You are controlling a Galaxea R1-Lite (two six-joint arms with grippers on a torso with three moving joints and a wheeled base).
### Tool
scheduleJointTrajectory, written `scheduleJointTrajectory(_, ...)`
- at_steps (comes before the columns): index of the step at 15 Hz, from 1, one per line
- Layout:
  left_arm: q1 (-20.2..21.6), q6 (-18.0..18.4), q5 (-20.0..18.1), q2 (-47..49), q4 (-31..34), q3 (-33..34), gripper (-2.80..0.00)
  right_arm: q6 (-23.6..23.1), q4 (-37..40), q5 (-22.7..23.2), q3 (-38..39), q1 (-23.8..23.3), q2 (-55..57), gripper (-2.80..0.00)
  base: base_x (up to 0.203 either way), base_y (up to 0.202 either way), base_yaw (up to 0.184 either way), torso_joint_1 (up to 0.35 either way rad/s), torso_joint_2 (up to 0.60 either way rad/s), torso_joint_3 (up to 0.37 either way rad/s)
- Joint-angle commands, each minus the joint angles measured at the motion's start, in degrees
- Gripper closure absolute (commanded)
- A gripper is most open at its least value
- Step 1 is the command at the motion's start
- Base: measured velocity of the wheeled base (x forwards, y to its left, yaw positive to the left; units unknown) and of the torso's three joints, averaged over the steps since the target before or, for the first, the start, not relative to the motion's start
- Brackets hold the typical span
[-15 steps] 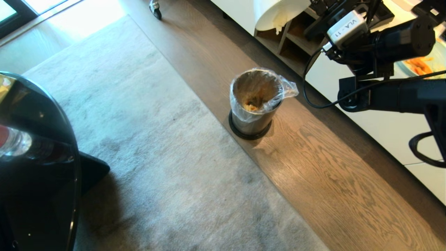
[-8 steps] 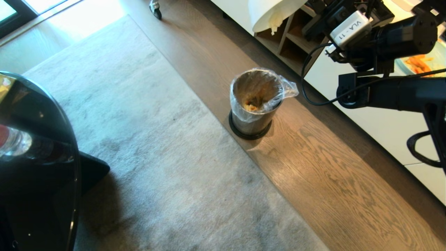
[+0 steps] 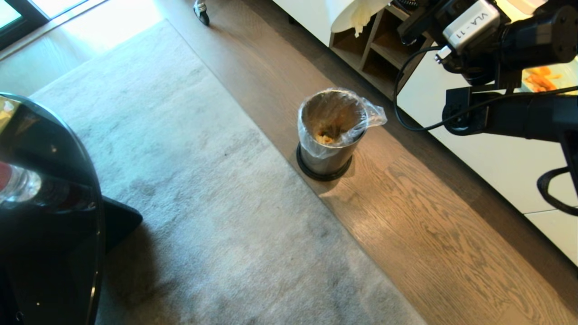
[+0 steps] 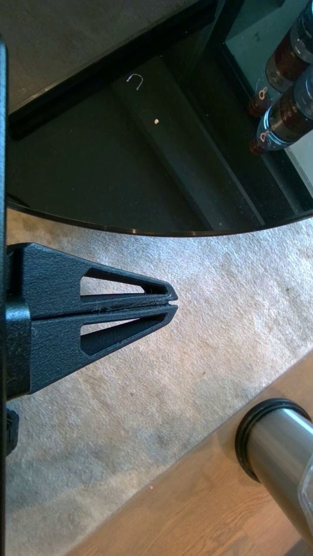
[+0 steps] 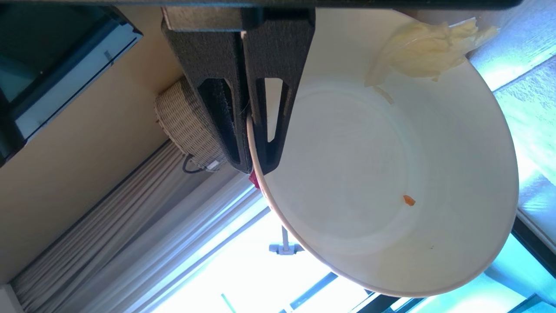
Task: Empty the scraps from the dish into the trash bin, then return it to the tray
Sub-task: Pour the leftover food from the bowl into the trash can
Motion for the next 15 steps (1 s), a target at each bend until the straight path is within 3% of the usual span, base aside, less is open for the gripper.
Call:
scheduleJointTrajectory(1,0.0,0.0,0.0,0.0,0.0,0.0,0.00,-1.7,-2.6,0.3,-0.2,0.0,0.8,0.00,0.000,0.000,0.000,0.000,0.00,0.000)
scheduleJointTrajectory(10,0.0,0.0,0.0,0.0,0.0,0.0,0.00,2.2,-2.2,-1.4,-0.1,-2.0,0.8,0.00,0.000,0.000,0.000,0.000,0.00,0.000)
scheduleJointTrajectory(15,0.0,0.0,0.0,0.0,0.0,0.0,0.00,2.1,-2.4,-1.0,0.4,-3.6,3.2,0.00,0.000,0.000,0.000,0.000,0.00,0.000)
